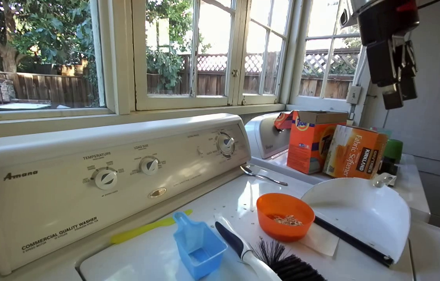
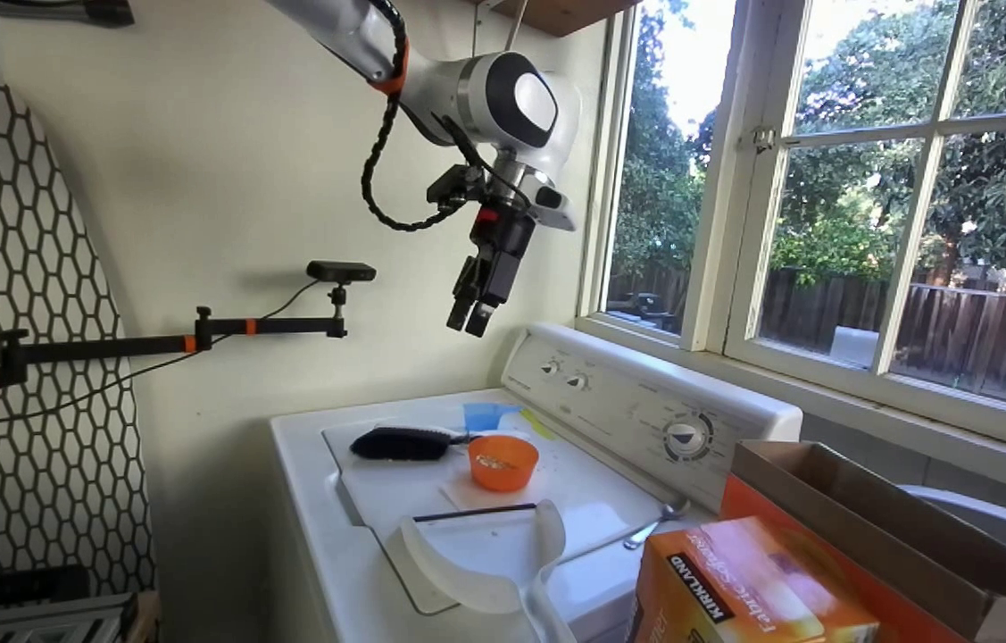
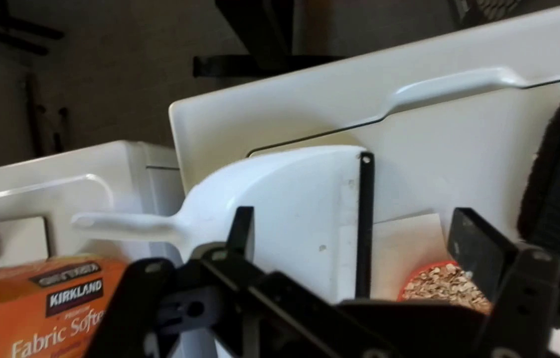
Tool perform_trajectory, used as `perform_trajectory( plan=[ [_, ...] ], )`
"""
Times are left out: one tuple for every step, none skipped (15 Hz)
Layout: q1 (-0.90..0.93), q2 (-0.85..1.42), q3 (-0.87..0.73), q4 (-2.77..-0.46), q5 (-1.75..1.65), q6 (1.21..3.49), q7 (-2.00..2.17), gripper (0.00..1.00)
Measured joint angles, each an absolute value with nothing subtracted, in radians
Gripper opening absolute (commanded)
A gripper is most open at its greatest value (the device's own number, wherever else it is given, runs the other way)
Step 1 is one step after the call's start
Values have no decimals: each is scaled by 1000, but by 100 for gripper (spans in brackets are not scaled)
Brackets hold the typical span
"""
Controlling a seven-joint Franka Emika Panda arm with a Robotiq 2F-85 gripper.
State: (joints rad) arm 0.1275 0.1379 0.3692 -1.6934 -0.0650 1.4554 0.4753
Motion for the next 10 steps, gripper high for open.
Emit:
perform_trajectory(
  plan=[
    [158,146,353,-1691,-118,1476,475,100],
    [185,155,340,-1691,-169,1508,476,100],
    [208,162,327,-1691,-214,1549,480,100],
    [227,167,315,-1693,-245,1606,496,100],
    [240,171,303,-1698,-250,1672,523,100],
    [249,175,293,-1704,-249,1738,555,100],
    [254,180,283,-1708,-242,1794,589,100],
    [257,187,277,-1710,-239,1829,613,100],
    [258,193,274,-1710,-239,1844,625,100],
    [258,196,272,-1710,-238,1849,631,100]
  ],
)
